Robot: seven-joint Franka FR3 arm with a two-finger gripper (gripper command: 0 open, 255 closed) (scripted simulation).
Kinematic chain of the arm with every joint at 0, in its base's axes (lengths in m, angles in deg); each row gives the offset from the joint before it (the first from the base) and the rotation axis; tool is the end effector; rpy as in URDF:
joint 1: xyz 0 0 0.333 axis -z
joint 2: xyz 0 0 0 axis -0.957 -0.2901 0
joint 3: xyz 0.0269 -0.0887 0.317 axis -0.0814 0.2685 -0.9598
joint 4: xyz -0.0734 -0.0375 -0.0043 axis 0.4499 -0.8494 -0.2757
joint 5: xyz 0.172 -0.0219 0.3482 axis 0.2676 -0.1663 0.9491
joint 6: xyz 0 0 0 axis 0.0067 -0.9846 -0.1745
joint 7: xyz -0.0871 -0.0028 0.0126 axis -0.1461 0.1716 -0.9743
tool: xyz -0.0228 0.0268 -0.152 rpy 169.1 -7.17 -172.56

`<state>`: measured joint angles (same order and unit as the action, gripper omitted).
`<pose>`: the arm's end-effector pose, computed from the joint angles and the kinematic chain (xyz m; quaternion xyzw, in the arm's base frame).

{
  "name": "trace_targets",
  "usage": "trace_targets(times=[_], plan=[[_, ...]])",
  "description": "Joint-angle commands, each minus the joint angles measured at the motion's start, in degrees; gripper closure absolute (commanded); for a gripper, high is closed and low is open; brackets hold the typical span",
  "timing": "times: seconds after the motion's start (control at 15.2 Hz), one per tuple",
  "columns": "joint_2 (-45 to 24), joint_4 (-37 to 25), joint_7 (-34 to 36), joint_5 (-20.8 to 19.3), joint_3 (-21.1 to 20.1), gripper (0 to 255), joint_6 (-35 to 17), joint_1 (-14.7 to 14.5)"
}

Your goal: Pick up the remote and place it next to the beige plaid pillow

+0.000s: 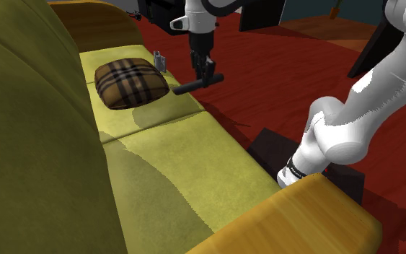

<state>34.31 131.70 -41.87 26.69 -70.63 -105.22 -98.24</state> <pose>0.4288 0.1183 0.5151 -0.8452 -0.5332 0.0255 0.0248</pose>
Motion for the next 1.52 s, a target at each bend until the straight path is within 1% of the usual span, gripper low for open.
trace_targets(times=[0.0,0.26,0.53,0.59,1.45], plan=[[-3.9,-4.0,-2.1,0.1,1.4,255,0.1,0.5],[-11.7,-12.3,-6.3,0.9,4.0,255,0.7,1.8],[-20.2,-22.0,-10.5,2.6,6.1,255,2.4,3.5],[-20.7,-22.6,-10.8,2.7,6.2,255,2.5,3.6],[-21.2,-13.2,-11.1,2.9,6.1,255,-7.4,3.6]])
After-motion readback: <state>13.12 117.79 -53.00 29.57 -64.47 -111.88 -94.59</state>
